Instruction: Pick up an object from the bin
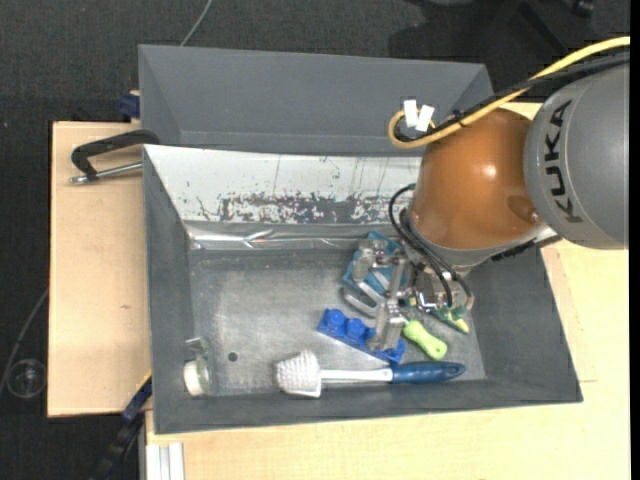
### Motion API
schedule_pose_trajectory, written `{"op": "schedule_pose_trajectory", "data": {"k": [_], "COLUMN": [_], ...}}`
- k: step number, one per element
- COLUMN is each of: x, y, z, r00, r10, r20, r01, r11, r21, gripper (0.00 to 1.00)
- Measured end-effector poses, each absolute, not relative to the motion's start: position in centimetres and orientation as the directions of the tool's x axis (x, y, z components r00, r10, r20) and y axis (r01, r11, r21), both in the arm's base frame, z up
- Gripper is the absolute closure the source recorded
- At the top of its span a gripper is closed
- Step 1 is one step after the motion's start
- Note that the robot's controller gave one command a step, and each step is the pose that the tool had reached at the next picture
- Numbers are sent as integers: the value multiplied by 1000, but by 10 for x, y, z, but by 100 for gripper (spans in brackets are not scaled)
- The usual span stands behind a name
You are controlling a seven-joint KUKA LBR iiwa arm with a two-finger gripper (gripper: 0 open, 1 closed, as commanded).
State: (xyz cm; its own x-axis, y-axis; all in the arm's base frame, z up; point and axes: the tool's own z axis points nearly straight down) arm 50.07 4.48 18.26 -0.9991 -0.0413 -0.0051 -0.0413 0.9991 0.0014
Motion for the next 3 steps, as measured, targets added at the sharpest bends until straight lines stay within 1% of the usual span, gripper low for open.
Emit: {"op": "schedule_pose_trajectory", "data": {"k": [1,2,3], "x": [507,494,499], "y": [2,11,15], "z": [161,161,95], "r00": [-1000,-997,-991], "r10": [19,73,133], "r20": [-7,-6,-14], "r01": [19,73,133], "r11": [1000,997,991], "r21": [2,4,6], "gripper": [0,0,0]}}
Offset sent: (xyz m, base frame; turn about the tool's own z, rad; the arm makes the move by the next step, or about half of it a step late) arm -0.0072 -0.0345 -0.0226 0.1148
